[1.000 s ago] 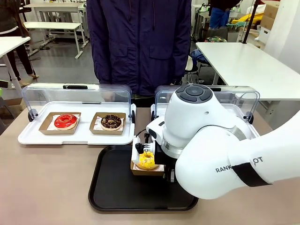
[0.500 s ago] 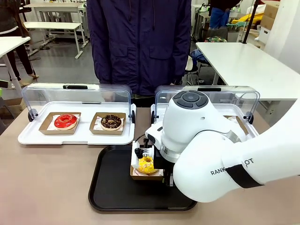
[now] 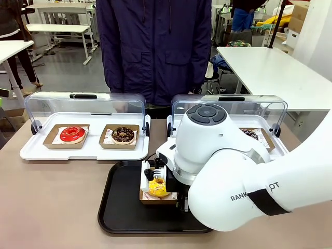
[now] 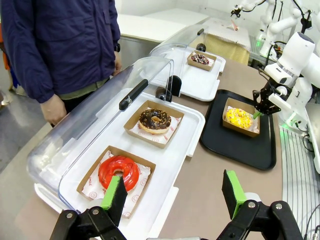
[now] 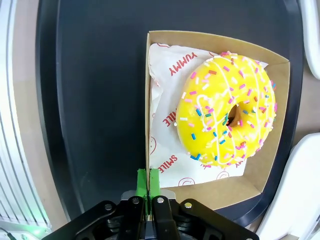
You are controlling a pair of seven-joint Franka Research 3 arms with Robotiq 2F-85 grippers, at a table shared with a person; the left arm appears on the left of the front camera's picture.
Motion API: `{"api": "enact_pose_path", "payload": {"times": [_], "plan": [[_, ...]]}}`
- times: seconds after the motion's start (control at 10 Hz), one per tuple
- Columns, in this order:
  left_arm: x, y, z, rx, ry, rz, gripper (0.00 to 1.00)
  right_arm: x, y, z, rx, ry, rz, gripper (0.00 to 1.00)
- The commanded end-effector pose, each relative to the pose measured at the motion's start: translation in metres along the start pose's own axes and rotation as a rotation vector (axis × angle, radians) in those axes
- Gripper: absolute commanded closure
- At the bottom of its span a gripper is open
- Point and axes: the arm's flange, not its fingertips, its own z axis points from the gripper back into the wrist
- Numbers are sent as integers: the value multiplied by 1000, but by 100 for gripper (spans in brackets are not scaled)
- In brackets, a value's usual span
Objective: Move the third donut from the left to the tray.
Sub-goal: Pick up the Paper togo box containing the Donut indicated by the person and place it on the Handle tray.
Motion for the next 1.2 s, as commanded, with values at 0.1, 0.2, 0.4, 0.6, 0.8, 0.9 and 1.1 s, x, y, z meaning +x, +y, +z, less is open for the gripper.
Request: {"api": "enact_pose_path", "payload": {"times": [0.1, 0.2, 0.4, 0.6, 0.8, 0.9, 1.1], "plan": [[3, -2, 0, -3, 6, 7, 0, -11, 11, 0, 38, -28, -11, 98], [3, -2, 0, -3, 6, 7, 0, -11, 9, -1, 38, -27, -10, 40], [3, -2, 0, -3, 6, 7, 0, -12, 8, 7, 28, -35, -6, 0], [3, -2, 0, -3, 6, 7, 0, -15, 5, 29, 21, -58, -6, 0], [3, -2, 0, -3, 6, 7, 0, -17, -3, 58, 13, -72, -9, 10], [3, -2, 0, -3, 6, 7, 0, -19, -7, 73, 26, -85, -6, 0], [3, -2, 0, -3, 6, 7, 0, -20, -17, 92, 55, -75, -8, 0]]}}
